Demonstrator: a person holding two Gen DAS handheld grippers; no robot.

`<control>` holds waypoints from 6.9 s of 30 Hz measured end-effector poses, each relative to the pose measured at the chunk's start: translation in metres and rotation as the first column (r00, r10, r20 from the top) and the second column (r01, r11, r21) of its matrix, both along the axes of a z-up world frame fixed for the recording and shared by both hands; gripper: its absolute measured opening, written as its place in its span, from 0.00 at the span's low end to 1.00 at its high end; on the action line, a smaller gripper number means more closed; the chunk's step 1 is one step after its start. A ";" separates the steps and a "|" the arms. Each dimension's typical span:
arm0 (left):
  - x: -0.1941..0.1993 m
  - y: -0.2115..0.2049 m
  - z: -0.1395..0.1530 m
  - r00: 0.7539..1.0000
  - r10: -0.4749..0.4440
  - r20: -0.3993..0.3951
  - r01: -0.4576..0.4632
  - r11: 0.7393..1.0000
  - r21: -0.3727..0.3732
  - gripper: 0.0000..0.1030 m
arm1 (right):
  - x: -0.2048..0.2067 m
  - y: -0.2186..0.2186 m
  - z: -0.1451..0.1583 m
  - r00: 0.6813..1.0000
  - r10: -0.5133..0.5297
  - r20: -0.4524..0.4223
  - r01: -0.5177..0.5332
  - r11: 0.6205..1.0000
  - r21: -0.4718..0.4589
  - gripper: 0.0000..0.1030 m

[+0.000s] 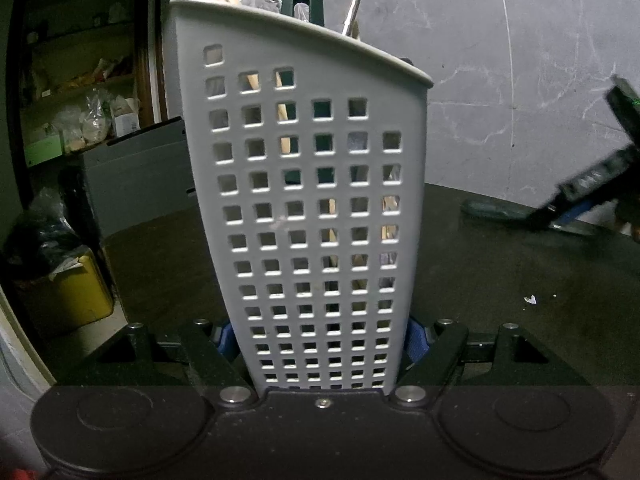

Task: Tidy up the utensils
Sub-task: 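Move the right tool down over the black-handled scissors, then grasp the black-handled scissors by their handles with the right tool, then lift the scissors with the right tool up over the basket, then lower the scissors into the basket and open the right tool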

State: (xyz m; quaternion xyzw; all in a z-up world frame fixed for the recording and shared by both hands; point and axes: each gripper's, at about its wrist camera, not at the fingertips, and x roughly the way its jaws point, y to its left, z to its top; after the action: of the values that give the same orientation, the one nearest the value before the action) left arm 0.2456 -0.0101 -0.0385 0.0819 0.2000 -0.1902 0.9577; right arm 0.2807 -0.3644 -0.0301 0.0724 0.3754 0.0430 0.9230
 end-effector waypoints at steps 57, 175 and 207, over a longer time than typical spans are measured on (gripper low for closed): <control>0.001 0.001 -0.002 1.000 -0.005 0.001 0.005 1.000 0.001 0.76 | -0.030 0.049 0.007 0.994 0.107 -0.001 -0.107 0.988 -0.112 0.35; -0.002 -0.003 -0.001 1.000 0.000 0.002 0.000 1.000 0.011 0.76 | -0.074 0.194 0.159 0.489 0.409 0.770 -0.540 0.836 -0.102 0.32; -0.001 -0.005 -0.001 1.000 0.002 0.003 -0.002 1.000 0.013 0.76 | -0.068 0.192 0.103 0.599 0.473 0.646 -0.558 0.825 -0.088 0.31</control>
State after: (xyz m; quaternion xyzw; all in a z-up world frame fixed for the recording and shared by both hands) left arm 0.2445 -0.0148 -0.0397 0.0883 0.2000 -0.1878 0.9576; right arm 0.2128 -0.1722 0.0728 -0.0016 0.0372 0.3529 0.9349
